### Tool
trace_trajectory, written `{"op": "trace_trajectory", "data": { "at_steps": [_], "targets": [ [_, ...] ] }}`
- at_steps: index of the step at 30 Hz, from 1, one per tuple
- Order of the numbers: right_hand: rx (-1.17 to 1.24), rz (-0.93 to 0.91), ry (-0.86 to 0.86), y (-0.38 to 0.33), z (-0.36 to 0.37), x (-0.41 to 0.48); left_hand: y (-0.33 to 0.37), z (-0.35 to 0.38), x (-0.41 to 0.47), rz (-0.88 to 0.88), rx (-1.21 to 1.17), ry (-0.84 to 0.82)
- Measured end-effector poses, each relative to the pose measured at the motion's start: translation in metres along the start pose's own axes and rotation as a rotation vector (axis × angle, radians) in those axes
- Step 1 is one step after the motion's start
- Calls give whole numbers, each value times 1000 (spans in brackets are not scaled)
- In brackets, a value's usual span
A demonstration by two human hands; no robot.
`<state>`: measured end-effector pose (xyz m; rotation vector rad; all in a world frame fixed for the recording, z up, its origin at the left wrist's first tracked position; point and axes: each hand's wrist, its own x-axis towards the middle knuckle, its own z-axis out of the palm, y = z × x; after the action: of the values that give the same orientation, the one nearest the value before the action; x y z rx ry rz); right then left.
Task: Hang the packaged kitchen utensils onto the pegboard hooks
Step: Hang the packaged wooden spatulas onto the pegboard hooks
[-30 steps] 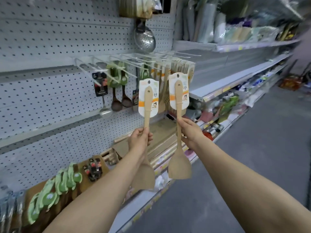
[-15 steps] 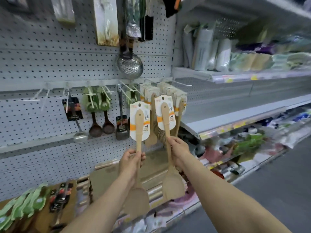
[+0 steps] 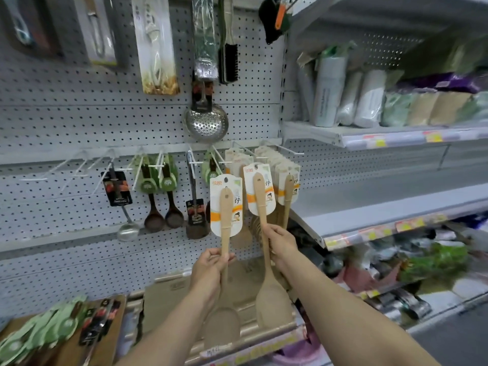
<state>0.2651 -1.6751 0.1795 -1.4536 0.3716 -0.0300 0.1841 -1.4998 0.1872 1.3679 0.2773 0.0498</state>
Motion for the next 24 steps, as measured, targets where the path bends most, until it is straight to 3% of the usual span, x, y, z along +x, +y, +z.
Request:
{"op": "trace_trajectory", "data": {
  "at_steps": [24],
  "targets": [
    [-19,43,-98,-26,38,94,-20,23,75,65,73,9]
  ]
}}
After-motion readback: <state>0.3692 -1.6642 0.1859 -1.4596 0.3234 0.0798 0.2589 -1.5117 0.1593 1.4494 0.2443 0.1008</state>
